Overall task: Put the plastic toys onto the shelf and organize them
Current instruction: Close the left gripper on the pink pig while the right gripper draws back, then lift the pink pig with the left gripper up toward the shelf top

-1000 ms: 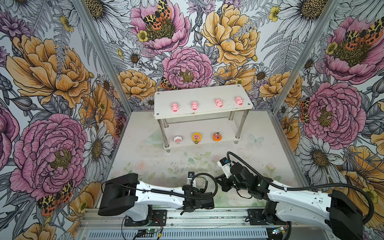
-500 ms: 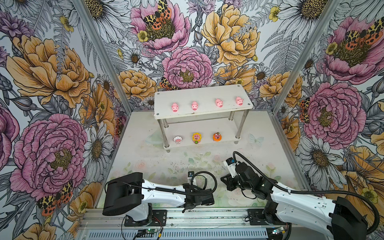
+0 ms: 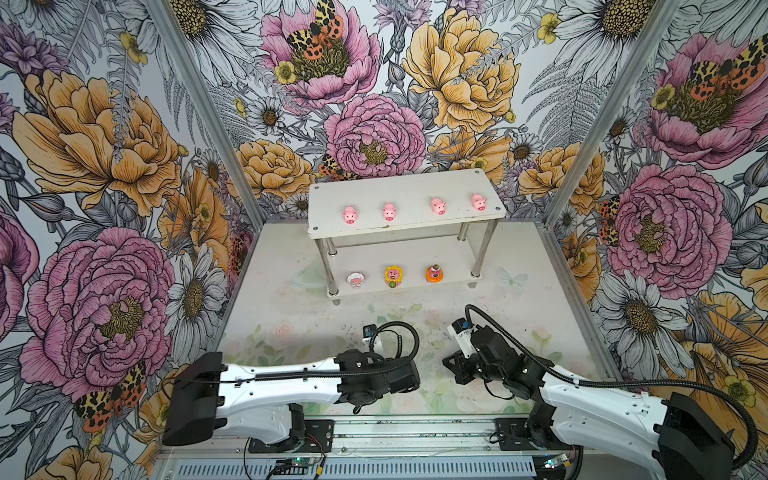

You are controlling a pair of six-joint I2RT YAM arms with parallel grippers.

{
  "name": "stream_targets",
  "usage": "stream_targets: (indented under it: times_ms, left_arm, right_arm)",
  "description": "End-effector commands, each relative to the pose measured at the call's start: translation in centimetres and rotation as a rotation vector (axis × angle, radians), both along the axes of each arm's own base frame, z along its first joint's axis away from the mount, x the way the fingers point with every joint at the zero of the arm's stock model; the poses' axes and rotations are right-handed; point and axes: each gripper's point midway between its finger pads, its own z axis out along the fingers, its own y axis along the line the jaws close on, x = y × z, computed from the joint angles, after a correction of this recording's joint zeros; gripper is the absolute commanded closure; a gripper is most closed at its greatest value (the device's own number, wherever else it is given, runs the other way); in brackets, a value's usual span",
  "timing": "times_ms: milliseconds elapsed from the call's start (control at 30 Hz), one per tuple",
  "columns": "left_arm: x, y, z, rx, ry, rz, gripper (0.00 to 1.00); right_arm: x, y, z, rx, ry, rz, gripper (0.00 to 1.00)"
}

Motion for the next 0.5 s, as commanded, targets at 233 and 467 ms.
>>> stream_targets:
  times_ms: [233,467]
  left_arm:
    - [4.7,9.9,15.1,0.098,-0.266,0.095,0.80]
    - [9.7,10.1,23.1,0.192,-0.330,0.041,0.79]
  right_arm:
    - [-0.5,0.9,-0.3,0.036,0.050,0.030,0.93]
    - [-1.2,1.8,-1.4,0.043,0.121,0.068,0.94]
